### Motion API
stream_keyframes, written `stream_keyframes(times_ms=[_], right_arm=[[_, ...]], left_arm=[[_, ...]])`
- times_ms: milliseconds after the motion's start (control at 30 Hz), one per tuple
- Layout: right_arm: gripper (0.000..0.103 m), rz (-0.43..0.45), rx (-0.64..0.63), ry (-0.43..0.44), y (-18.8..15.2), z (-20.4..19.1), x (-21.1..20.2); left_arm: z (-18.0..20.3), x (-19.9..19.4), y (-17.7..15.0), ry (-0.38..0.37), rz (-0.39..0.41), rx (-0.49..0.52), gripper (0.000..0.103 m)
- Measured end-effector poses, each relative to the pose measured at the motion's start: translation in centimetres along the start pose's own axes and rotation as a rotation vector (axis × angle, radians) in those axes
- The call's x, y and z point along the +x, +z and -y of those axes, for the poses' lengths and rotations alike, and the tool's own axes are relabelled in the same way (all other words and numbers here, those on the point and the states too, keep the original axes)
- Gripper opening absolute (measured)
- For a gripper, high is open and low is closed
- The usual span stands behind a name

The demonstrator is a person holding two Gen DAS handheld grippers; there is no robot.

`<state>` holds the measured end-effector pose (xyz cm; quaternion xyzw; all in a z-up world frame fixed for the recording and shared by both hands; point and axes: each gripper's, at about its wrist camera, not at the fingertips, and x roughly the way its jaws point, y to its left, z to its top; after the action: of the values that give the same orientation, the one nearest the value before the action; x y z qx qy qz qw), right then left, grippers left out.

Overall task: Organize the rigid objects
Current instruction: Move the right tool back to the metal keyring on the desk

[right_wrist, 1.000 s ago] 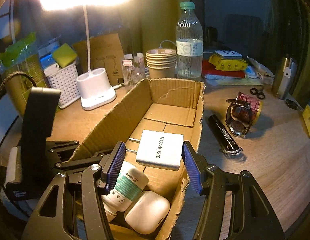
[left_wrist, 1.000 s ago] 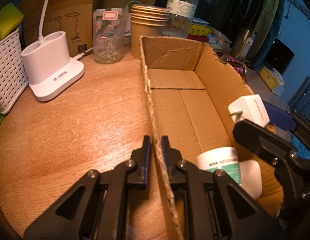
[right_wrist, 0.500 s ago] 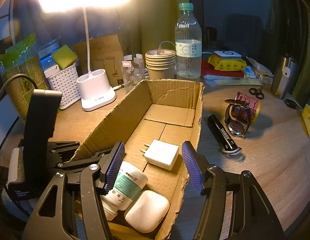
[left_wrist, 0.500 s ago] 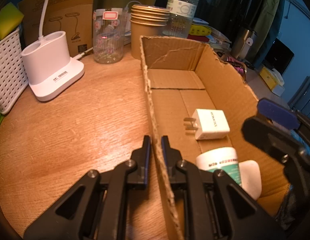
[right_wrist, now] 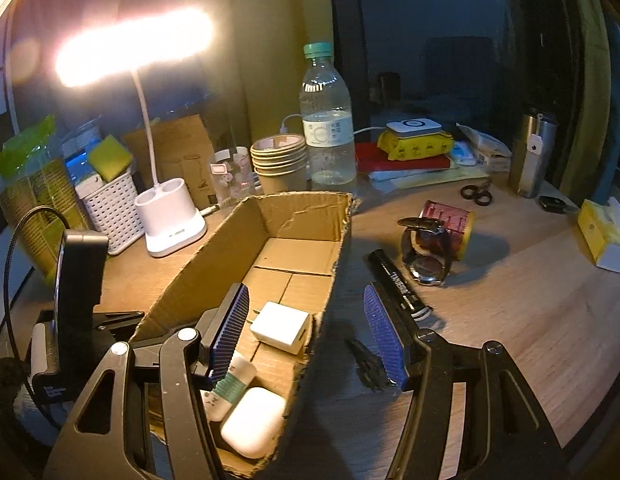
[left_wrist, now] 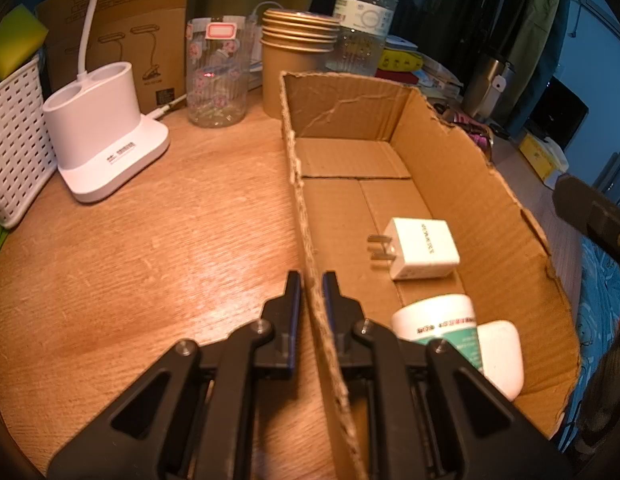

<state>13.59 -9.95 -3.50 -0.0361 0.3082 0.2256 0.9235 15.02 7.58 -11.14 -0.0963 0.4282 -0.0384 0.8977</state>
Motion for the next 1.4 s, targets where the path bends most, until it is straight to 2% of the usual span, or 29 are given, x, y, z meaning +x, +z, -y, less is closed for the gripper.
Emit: stream_keyframes(times_ms=[533, 1133, 1400], right_arm=[[0.063, -0.001, 0.072, -0.082, -0.5, 4.3, 0.0], [0.063, -0.157, 0.080, -0.091, -4.0, 5.9, 3.9], [0.063, -0.191, 0.063, -0.086, -4.5, 5.7, 4.6]], left_arm=[[0.0, 0.0, 0.0, 0.000, 0.000, 0.000, 0.012], [0.0, 0.0, 0.0, 0.000, 0.000, 0.000, 0.012], [0.0, 0.0, 0.0, 0.000, 0.000, 0.000, 0.012]])
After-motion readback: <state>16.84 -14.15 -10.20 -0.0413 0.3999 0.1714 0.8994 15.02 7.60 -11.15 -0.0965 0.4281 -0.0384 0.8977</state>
